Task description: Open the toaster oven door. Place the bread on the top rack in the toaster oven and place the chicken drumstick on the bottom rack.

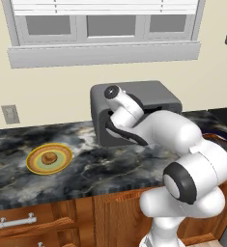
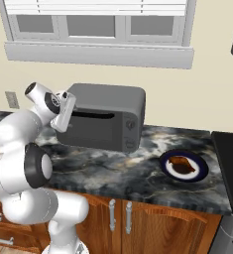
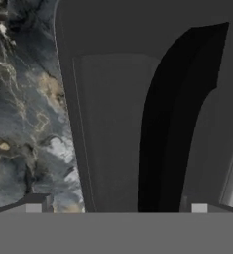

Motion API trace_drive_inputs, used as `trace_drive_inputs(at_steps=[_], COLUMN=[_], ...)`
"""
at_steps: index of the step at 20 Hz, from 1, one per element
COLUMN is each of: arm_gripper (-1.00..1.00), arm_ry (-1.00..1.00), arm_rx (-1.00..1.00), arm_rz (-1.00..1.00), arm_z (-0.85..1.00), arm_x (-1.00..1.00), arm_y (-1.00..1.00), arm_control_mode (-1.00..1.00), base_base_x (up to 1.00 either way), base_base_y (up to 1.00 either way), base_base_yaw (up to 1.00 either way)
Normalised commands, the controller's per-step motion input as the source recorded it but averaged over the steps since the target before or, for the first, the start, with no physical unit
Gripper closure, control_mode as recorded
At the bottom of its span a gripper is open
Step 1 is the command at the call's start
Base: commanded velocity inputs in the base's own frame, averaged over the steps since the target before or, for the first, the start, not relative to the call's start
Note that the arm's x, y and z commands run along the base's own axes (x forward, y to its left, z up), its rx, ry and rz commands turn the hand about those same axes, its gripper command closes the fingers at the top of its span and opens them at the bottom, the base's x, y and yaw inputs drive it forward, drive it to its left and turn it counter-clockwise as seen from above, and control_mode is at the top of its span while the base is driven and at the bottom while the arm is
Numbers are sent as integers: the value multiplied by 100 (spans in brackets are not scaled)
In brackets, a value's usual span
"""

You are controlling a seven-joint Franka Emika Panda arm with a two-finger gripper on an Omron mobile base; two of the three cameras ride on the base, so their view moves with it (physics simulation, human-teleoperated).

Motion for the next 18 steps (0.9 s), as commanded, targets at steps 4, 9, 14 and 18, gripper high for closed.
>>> trace_drive_inputs(at_steps=[4, 9, 14, 18], arm_gripper=[-100, -100, -100, -100], arm_ry=[10, 10, 9, 7], arm_rx=[-9, -9, -11, -11], arm_rz=[2, 2, 0, 0], arm_z=[-70, -72, -82, -89], arm_x=[-16, -13, -28, -37], arm_y=[16, 18, 20, 15], arm_control_mode=[-100, -100, -100, -100], base_base_x=[0, 0, 0, 0], base_base_y=[0, 0, 0, 0], base_base_yaw=[0, 0, 0, 0])
